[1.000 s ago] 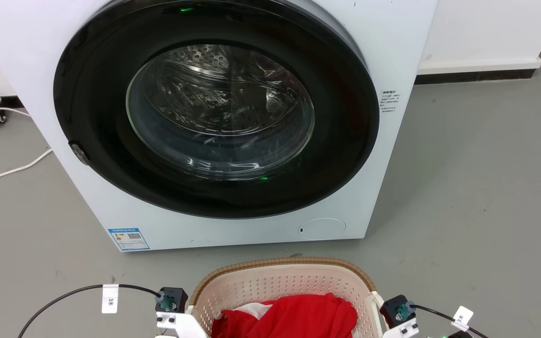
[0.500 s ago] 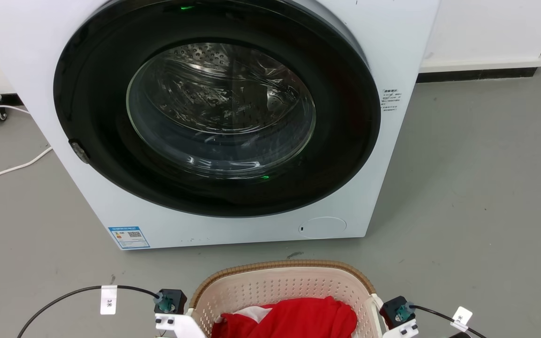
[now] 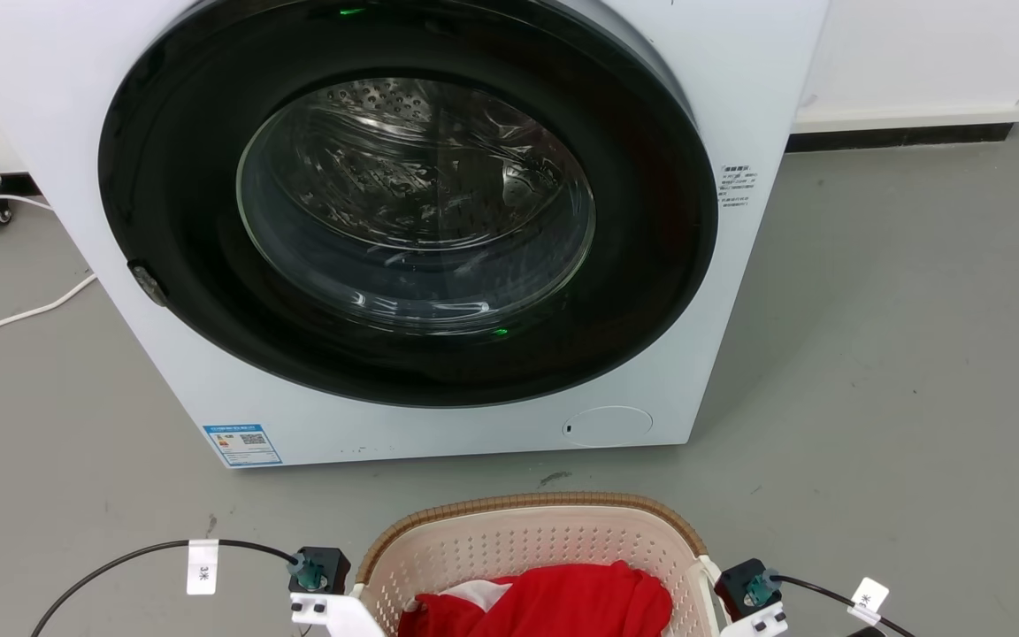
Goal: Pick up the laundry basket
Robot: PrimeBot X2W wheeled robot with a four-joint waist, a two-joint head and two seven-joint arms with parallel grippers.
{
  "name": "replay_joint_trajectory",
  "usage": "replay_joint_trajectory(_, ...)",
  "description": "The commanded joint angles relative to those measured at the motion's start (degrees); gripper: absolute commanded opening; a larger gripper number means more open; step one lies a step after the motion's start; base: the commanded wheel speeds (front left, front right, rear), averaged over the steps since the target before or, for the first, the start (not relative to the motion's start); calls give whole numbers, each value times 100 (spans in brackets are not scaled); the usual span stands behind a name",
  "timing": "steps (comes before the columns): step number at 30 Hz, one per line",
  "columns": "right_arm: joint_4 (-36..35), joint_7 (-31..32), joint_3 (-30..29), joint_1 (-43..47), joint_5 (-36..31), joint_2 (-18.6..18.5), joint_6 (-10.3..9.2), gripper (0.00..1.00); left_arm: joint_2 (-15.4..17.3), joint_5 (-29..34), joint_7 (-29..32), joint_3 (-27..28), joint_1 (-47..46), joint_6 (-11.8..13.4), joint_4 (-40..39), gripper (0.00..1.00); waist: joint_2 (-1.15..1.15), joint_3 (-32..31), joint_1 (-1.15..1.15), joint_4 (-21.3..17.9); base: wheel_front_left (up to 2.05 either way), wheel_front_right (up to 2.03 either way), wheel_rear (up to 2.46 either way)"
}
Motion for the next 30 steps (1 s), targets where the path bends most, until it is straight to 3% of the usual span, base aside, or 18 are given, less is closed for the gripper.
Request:
replay_joint_trajectory(1,-15,-4,60,-28,-7,20,62,0,-41,-44,-53,-65,-79,-63,-55,0,-1,4,0,2,0,0,0)
replay_joint_trajectory(30,-15,-58,141,-53,80,10,55,0,47,-534,-131,-558,-136,-63,20,0,-1,67,0,-9,0,0,0)
